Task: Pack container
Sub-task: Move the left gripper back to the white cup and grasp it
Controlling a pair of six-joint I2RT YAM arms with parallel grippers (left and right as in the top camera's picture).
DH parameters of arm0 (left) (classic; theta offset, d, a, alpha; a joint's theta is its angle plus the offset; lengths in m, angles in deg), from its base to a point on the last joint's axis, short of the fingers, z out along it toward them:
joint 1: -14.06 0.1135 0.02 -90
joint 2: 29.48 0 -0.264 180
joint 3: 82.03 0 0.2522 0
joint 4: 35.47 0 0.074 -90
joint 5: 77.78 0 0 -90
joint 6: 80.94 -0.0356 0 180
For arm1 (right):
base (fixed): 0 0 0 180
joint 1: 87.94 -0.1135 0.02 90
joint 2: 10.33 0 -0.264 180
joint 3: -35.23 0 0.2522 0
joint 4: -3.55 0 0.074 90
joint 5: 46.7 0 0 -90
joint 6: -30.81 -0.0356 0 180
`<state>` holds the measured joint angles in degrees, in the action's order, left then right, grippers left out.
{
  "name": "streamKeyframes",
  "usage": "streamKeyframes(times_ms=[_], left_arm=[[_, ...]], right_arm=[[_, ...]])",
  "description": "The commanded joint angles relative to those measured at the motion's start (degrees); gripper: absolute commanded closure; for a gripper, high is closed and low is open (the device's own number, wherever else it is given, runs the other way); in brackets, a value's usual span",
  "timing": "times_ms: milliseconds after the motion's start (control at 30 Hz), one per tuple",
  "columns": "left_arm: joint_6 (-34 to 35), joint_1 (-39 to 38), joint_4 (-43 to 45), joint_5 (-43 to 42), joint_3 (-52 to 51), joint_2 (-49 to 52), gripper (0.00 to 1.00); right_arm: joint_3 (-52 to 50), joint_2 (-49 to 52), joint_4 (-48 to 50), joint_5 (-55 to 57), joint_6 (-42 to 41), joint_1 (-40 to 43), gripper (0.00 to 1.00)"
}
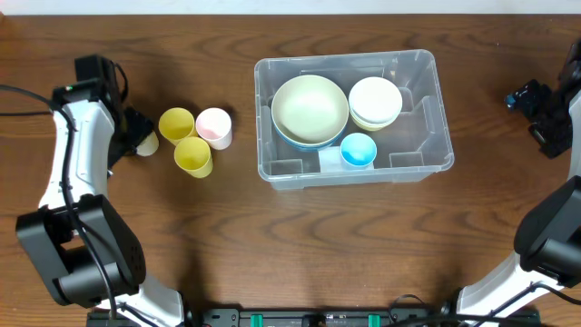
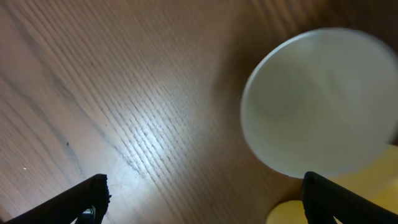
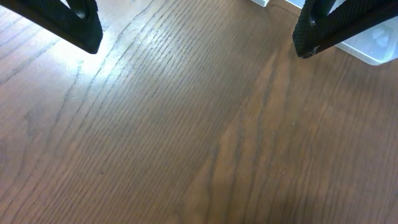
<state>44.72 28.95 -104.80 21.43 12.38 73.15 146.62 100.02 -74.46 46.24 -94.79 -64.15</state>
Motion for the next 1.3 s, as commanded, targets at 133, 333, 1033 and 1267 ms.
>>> streamKeyframes(times_ms=[133, 333, 1033, 1267], left_arm=[[0.22, 0.26, 3.26, 0.26, -3.98, 0.13, 0.02], [0.22, 0.26, 4.66, 0.24, -4.72, 0.15, 0.01], [-2.64, 0.31, 10.64, 0.26, -4.72, 0.13, 0.01], [-5.22, 0.72, 14.36, 0.48, -4.66, 0.13, 0.01]], right_arm=[[-0.24, -0.50, 0.00, 0.24, -0.79, 0.48, 0.01], [-0.24, -0.50, 0.00, 0.22, -0.79, 0.48, 0.01], [-0.24, -0.50, 0.00, 0.22, -0.79, 0.48, 0.01], [-0.24, -0.50, 0.00, 0.22, -0.79, 0.48, 0.01]])
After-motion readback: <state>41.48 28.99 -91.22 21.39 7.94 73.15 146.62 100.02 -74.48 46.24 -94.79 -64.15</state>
